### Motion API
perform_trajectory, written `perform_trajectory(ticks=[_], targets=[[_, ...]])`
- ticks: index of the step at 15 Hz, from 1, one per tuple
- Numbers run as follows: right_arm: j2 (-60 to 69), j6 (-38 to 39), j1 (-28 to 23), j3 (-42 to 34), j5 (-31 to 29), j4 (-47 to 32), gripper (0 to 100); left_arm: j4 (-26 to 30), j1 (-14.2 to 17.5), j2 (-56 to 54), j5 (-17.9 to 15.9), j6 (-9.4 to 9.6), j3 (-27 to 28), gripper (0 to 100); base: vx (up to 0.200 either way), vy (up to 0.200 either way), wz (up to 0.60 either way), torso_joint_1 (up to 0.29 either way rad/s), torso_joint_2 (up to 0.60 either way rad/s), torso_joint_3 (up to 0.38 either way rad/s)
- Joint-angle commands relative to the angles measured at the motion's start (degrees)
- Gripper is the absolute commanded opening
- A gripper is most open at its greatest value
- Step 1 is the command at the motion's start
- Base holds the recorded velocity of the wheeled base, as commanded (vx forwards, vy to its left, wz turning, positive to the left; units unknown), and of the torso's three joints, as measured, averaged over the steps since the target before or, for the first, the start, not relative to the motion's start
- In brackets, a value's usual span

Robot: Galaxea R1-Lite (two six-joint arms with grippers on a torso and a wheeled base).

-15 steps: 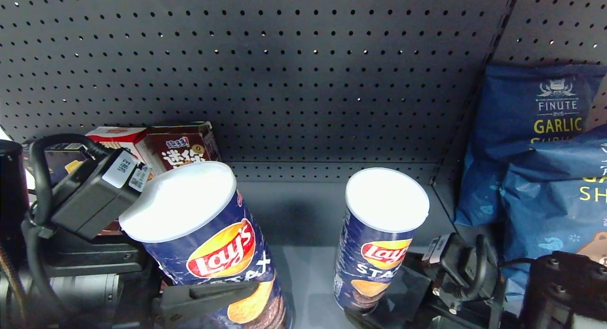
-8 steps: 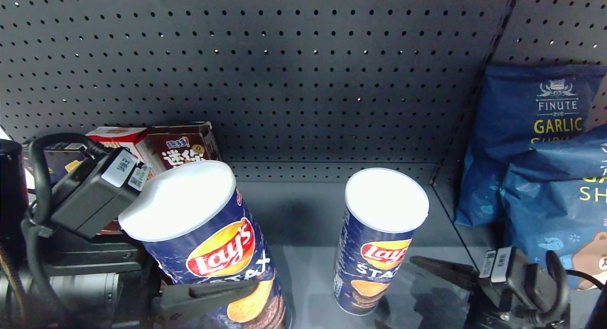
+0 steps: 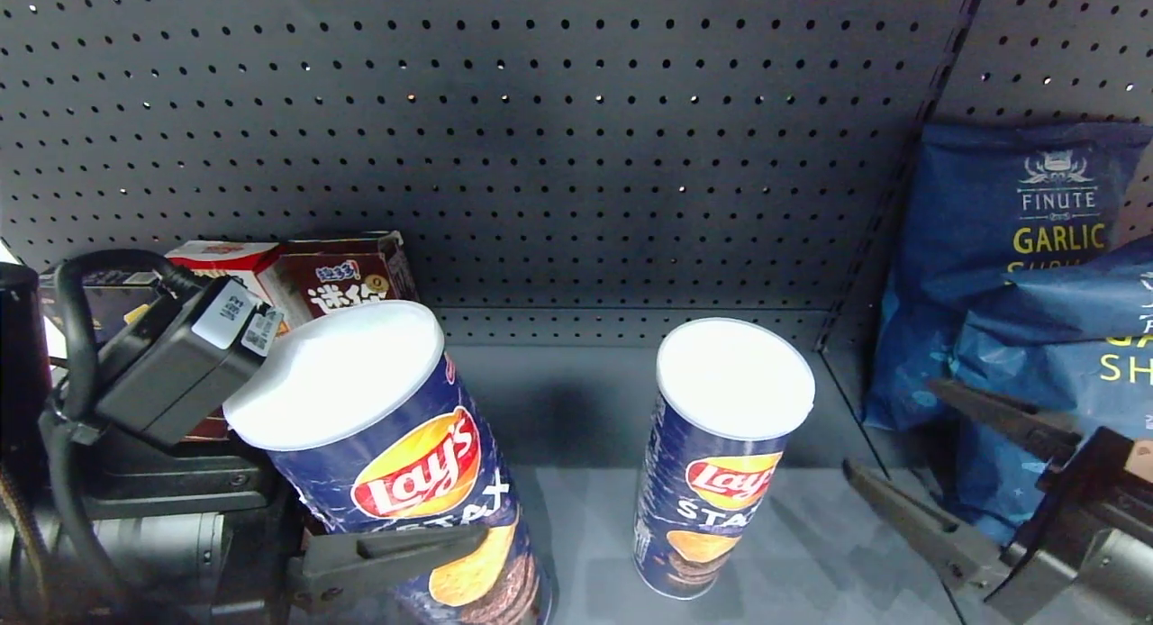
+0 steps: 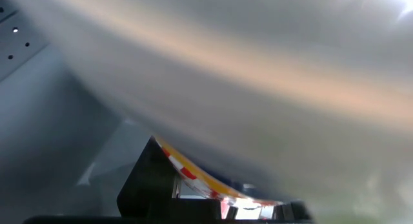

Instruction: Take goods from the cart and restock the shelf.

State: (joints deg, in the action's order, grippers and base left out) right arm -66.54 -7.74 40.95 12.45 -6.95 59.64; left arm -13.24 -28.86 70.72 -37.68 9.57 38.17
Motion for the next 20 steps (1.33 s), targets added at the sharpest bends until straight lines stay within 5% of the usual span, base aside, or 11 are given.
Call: perform_trajectory(ticks=[1, 2, 5, 7, 9, 10, 12, 16, 19, 20], targets=[[7.65, -0.78, -10.89, -0.14, 0.44, 0.13, 100, -0.12, 0.29, -0.05, -0.02, 0.01, 0.15, 0, 0.0, 0.0, 0.0, 0.0, 0.0, 0.0], [8.88, -0.78, -13.09, -0.41, 0.44, 0.04, 100, -0.12, 0.29, -0.05, -0.02, 0.01, 0.15, 0, 0.0, 0.0, 0.0, 0.0, 0.0, 0.0], [19.6, -0.7, -30.58, -7.09, 1.24, -0.57, 100, -0.12, 0.29, 0.12, -0.11, 0.01, 0.06, 0, 0.0, 0.0, 0.0, 0.0, 0.0, 0.0], [28.92, -0.61, -34.18, -12.45, 0.36, -5.32, 100, -0.21, 0.2, 1.09, -0.2, 0.01, 0.77, 0, 0.0, 0.0, 0.0, 0.0, 0.0, 0.0], [34.19, -0.61, -35.5, -12.36, -0.43, -13.23, 100, -0.65, 0.2, 1.26, -0.29, 0.01, 1.21, 0, 0.0, 0.0, 0.0, 0.0, 0.0, 0.0], [47.2, -0.61, -37.34, -12.45, -1.31, -30.63, 100, -0.91, 0.11, 1.53, -0.29, 0.1, 1.29, 0, 0.0, 0.0, 0.0, 0.0, 0.0, 0.0], [62.23, -0.34, -37.08, -12.36, -1.14, -49.0, 100, -0.91, 0.03, 1.44, -0.29, 0.1, 1.21, 0, 0.0, 0.0, 0.0, 0.0, 0.0, 0.0], [62.41, 2.47, -37.34, -12.45, -1.4, -55.68, 100, -0.91, 0.03, 1.35, -0.29, 0.1, 1.56, 0, 0.0, 0.0, 0.0, 0.0, 0.0, 0.0], [62.41, 2.64, -37.34, -12.45, 12.49, -55.86, 100, -0.91, -0.24, 1.62, -0.38, 0.19, 1.91, 0, 0.0, 0.0, 0.0, 0.0, 0.0, 0.0], [62.41, 4.75, -37.43, -12.45, 11.26, -56.47, 100, -0.91, -0.32, 1.62, -0.38, 0.27, 1.82, 0, 0.0, 0.0, 0.0, 0.0, 0.0, 0.0]])
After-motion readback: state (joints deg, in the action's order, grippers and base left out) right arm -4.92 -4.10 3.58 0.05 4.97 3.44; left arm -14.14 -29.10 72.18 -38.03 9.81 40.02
